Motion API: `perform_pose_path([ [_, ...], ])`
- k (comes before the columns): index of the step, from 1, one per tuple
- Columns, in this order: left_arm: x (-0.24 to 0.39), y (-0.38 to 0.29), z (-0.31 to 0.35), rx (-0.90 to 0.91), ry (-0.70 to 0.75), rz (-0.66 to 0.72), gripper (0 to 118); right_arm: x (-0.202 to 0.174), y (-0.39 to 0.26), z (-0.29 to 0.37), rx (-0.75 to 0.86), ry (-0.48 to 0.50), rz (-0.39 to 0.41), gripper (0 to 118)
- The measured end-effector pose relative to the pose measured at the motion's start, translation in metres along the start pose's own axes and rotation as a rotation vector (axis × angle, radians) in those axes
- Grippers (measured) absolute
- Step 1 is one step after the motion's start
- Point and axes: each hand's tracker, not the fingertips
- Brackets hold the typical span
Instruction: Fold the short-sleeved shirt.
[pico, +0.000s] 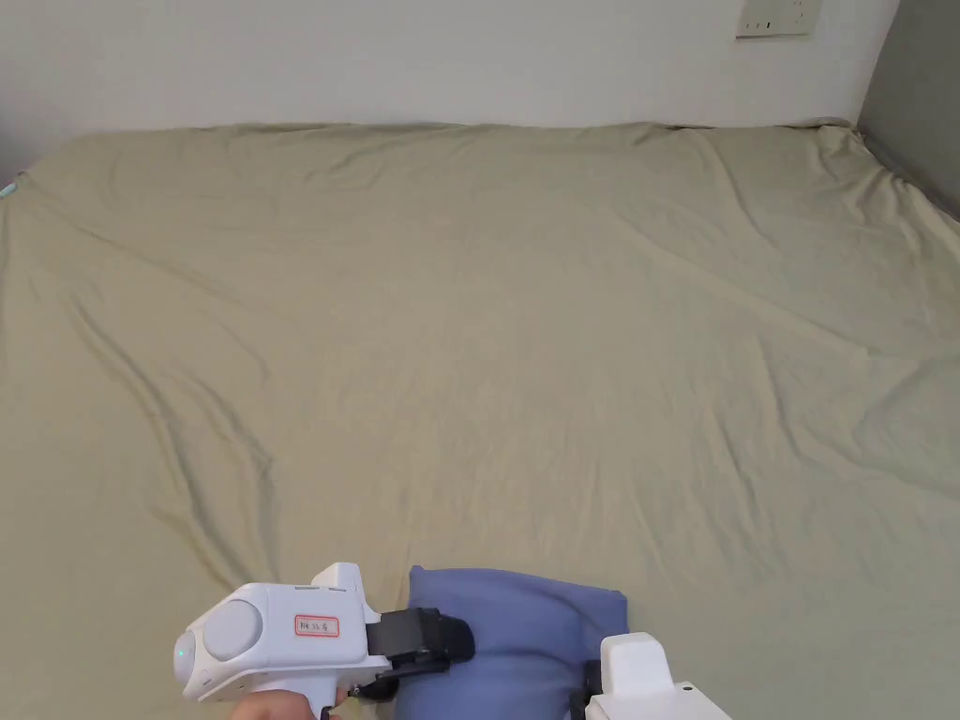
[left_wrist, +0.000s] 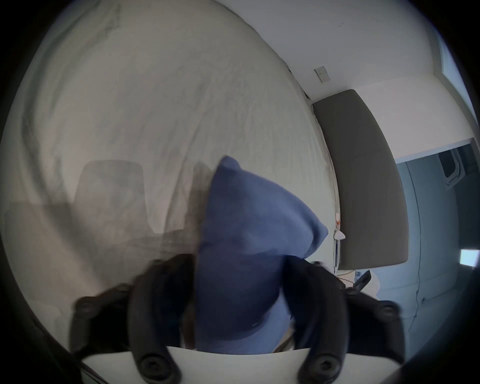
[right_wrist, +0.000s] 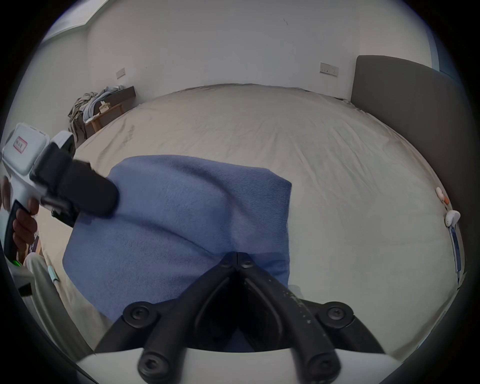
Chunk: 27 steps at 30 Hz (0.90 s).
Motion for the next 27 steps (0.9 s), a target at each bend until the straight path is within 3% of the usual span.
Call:
perform_pose_path([
  [5,-0.006,0.001,-0.006,0.017,0.013,-0.003,22,0.003,0.003,0.002,-0.002,0.017,-0.005,1],
  [7,0.019,-0.02,-0.002,0.032,0.003,0.018,20,0.001,0.008,0.007,0.004,0.013,0.012,1],
  [13,0.022,0.012,0.049,0.096,0.084,-0.13,20,-0.004,0.041,0.032,0.106,-0.007,0.043,1],
  [17,-0.018,0.058,0.116,0.149,0.237,-0.192,20,-0.014,0.07,0.043,0.174,-0.029,0.077,1],
  [27,-0.157,0.132,0.269,0.313,0.61,-0.068,20,-0.062,0.133,0.039,0.264,-0.011,0.134,2],
])
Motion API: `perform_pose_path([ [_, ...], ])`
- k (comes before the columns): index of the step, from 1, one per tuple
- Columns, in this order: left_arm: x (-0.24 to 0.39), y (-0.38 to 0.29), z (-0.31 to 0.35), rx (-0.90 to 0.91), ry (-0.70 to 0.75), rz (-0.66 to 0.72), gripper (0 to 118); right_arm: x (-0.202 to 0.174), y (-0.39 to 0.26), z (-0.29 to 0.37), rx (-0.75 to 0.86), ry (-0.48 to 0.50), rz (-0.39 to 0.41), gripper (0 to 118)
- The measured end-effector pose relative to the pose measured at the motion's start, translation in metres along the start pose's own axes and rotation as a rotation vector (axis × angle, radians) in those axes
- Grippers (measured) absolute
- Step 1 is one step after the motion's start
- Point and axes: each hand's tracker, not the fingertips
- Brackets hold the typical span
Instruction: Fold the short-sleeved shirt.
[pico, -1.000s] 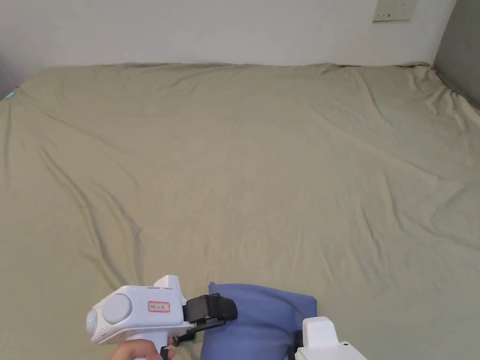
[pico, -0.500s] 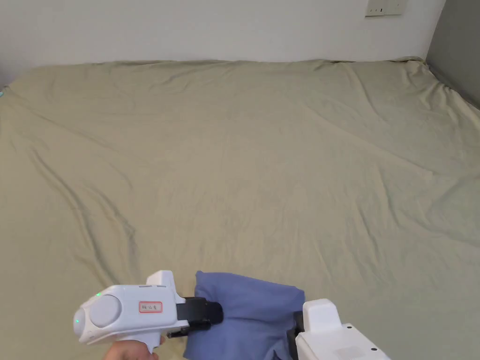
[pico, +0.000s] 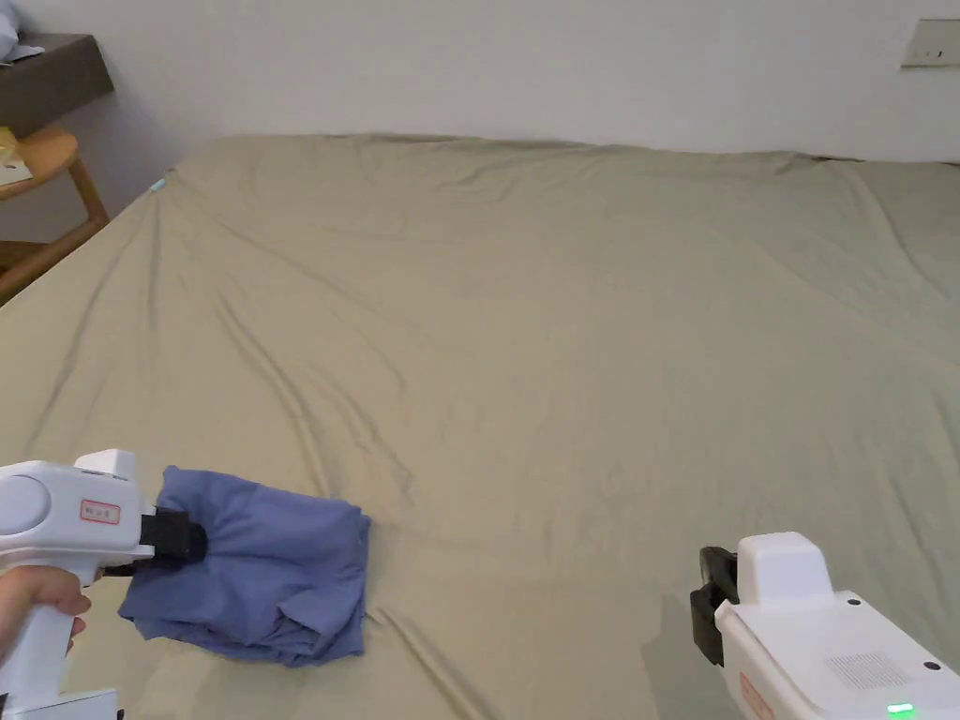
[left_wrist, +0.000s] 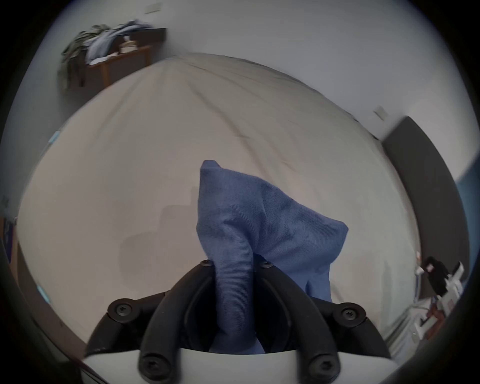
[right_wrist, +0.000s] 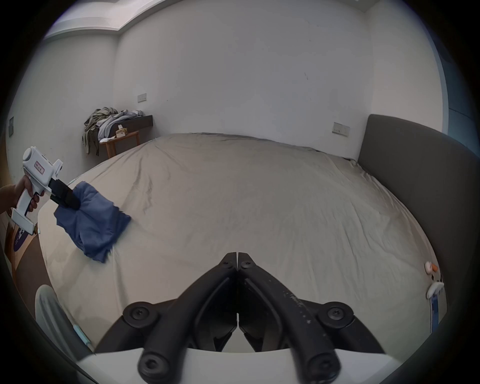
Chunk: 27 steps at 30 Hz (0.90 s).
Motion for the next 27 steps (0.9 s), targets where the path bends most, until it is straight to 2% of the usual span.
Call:
perform_pose_path([
  [6,-0.076,0.018,0.017,0.016,0.215,0.05,20,-0.02,0.029,-0.021,0.046,0.008,0.006,2],
  [9,-0.088,0.016,0.018,0.008,0.183,0.099,25,-0.024,0.037,-0.027,0.057,0.01,0.003,2],
  [10,-0.088,0.015,0.017,0.001,0.168,0.104,36,-0.024,0.039,-0.027,0.061,0.008,0.001,2],
  [12,-0.083,0.016,0.016,0.001,0.197,0.097,90,-0.024,0.041,-0.027,0.065,0.007,0.0,2],
  [13,-0.079,0.015,0.018,-0.006,0.21,0.09,112,-0.023,0.041,-0.026,0.066,0.008,-0.002,2],
  [14,-0.076,0.015,0.018,-0.003,0.217,0.083,118,-0.021,0.042,-0.024,0.068,0.007,-0.003,2],
  [16,-0.064,0.015,0.03,0.071,0.241,0.062,113,-0.018,0.043,-0.018,0.083,0.0,-0.002,2],
  [21,-0.023,0.018,0.074,0.217,0.222,0.05,111,-0.003,0.052,0.011,0.152,-0.026,-0.021,2],
  [27,0.048,0.021,0.152,0.588,0.185,-0.028,111,0.025,0.068,0.059,0.273,-0.085,-0.019,2],
])
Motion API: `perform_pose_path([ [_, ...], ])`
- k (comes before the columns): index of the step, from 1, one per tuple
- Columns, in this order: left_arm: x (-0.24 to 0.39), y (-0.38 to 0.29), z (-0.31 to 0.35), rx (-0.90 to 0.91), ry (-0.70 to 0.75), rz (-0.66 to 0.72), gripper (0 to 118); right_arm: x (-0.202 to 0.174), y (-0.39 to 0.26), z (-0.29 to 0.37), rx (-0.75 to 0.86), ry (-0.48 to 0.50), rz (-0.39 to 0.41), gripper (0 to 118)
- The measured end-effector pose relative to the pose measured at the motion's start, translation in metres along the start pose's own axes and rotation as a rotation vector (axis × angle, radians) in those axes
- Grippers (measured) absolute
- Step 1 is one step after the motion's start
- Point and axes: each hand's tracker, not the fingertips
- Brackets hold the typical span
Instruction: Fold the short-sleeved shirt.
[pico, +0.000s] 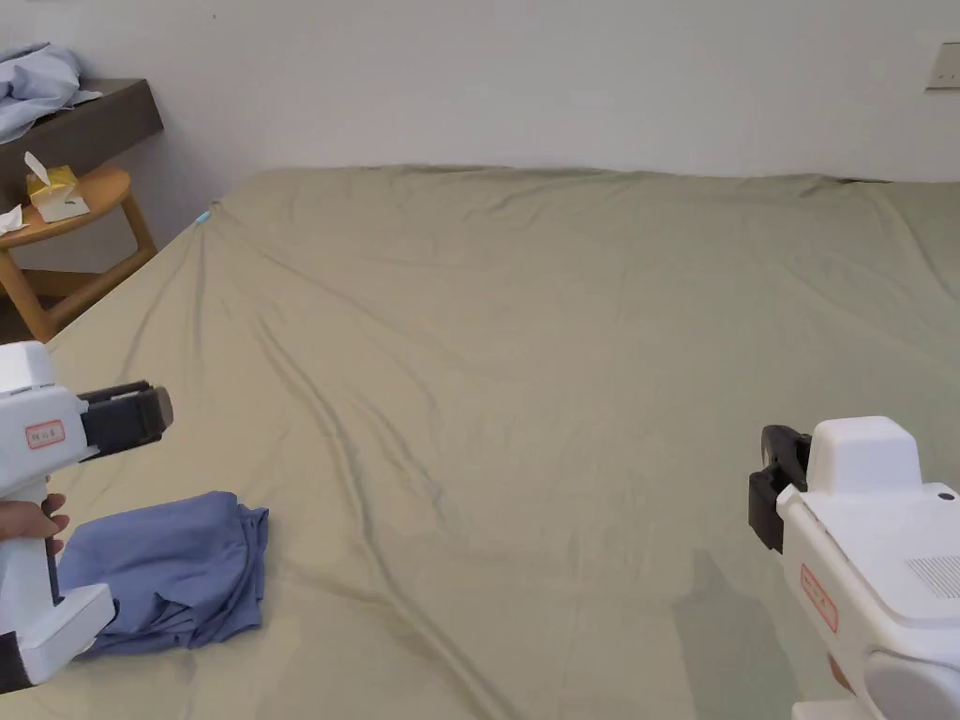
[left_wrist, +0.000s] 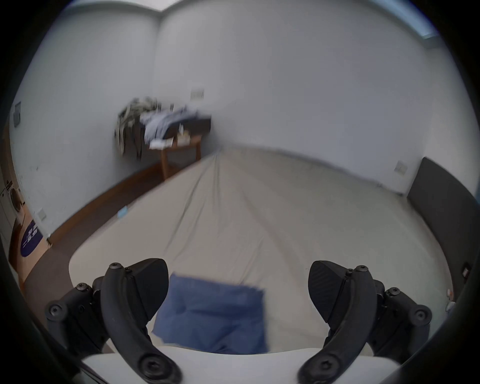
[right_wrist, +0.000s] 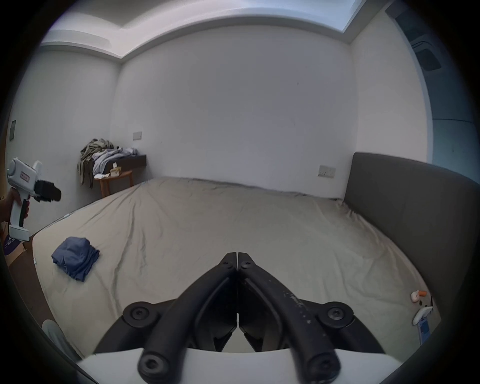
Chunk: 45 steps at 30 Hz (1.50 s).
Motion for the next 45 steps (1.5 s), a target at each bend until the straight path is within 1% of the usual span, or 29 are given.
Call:
perform_pose_path([
  [3,0.044,0.02,0.05,0.175,-0.051,-0.056,111,0.02,0.015,0.021,0.067,-0.04,-0.003,2],
  [6,0.093,0.025,0.094,0.33,-0.09,-0.125,111,0.041,0.028,0.041,0.125,-0.075,0.003,2],
  [8,0.13,0.021,0.119,0.434,-0.109,-0.163,113,0.055,0.036,0.056,0.161,-0.097,0.006,2],
  [12,0.193,0.002,0.156,0.565,-0.16,-0.195,113,0.079,0.047,0.08,0.217,-0.151,0.015,2],
  [15,0.229,-0.016,0.168,0.61,-0.217,-0.214,113,0.093,0.05,0.094,0.251,-0.186,0.017,2],
  [18,0.261,-0.036,0.169,0.622,-0.233,-0.226,113,0.104,0.05,0.105,0.275,-0.227,0.027,2],
  [20,0.281,-0.049,0.168,0.63,-0.23,-0.218,113,0.11,0.048,0.11,0.285,-0.251,0.025,2],
  [22,0.29,-0.058,0.168,0.622,-0.27,-0.184,111,0.114,0.045,0.113,0.29,-0.268,0.028,2],
  [23,0.293,-0.064,0.168,0.633,-0.303,-0.168,104,0.116,0.044,0.114,0.293,-0.276,0.035,2],
  [24,0.297,-0.068,0.168,0.631,-0.303,-0.16,94,0.117,0.043,0.115,0.293,-0.285,0.038,2],
  [25,0.3,-0.07,0.168,0.617,-0.302,-0.158,79,0.118,0.042,0.116,0.292,-0.288,0.04,2],
  [27,0.303,-0.078,0.164,0.606,-0.32,-0.154,20,0.119,0.041,0.116,0.289,-0.286,0.039,2],
  [28,0.304,-0.081,0.162,0.599,-0.316,-0.152,0,0.119,0.04,0.116,0.289,-0.285,0.039,2],
  [31,0.299,-0.084,0.162,0.582,-0.357,-0.157,0,0.119,0.04,0.116,0.287,-0.281,0.042,2],
  [45,0.301,-0.087,0.168,0.581,-0.34,-0.164,0,0.115,0.041,0.12,0.291,-0.267,0.04,2],
])
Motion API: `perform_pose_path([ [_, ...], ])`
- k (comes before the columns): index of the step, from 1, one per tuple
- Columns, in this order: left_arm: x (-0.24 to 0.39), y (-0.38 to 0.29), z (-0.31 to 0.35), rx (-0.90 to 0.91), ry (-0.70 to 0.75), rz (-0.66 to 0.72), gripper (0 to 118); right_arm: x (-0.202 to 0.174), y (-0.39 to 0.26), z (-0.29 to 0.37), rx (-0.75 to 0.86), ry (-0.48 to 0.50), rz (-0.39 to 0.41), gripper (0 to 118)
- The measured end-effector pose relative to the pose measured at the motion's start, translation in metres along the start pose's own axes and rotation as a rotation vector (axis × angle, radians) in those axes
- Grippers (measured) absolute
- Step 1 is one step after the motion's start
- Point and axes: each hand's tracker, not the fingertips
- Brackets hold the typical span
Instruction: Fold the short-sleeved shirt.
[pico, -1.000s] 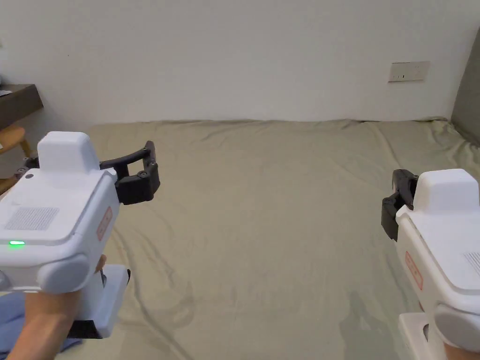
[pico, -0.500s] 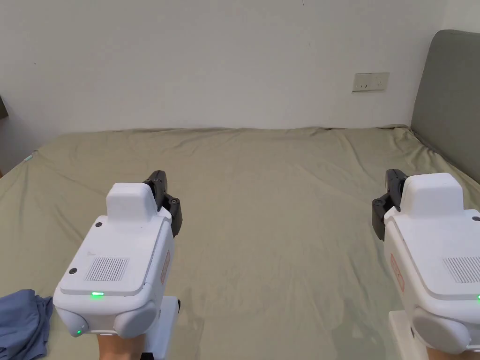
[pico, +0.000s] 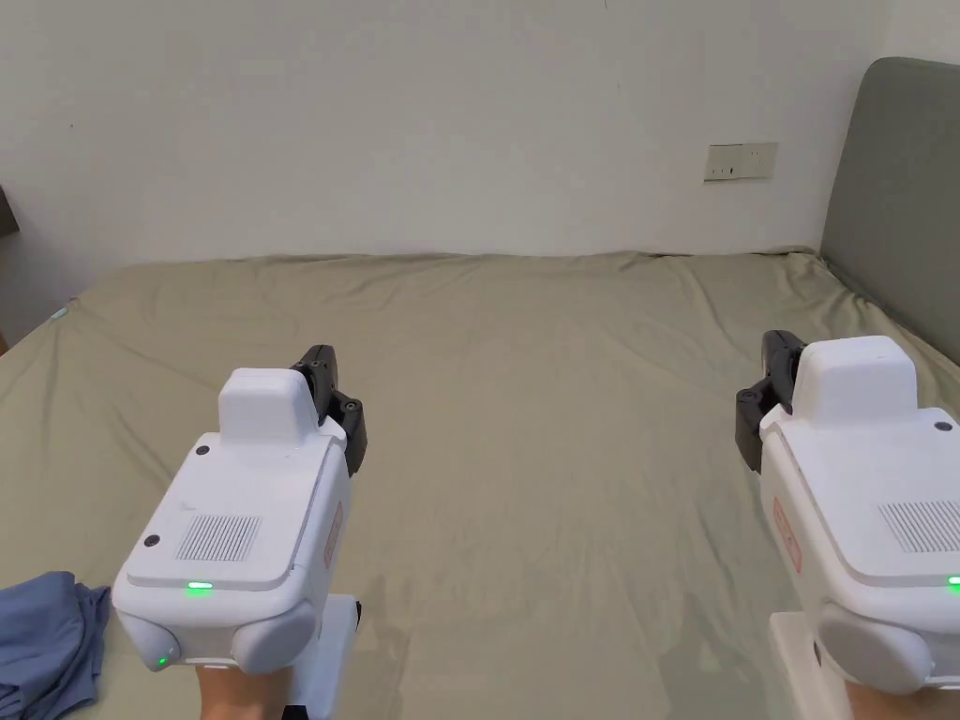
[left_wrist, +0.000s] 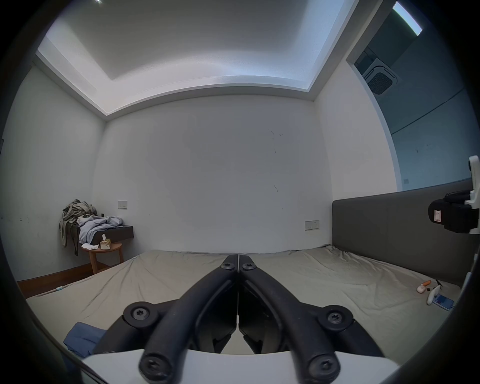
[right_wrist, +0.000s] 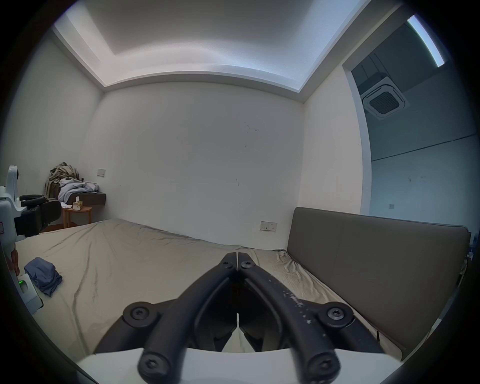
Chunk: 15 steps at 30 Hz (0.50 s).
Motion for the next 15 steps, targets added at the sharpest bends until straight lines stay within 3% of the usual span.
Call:
perform_pose_path([
  [15,-0.0006,-0.0016,0.0017,-0.013,0.0,-0.004,0,-0.0002,-0.0001,0.0034,-0.004,0.001,0.003,2],
])
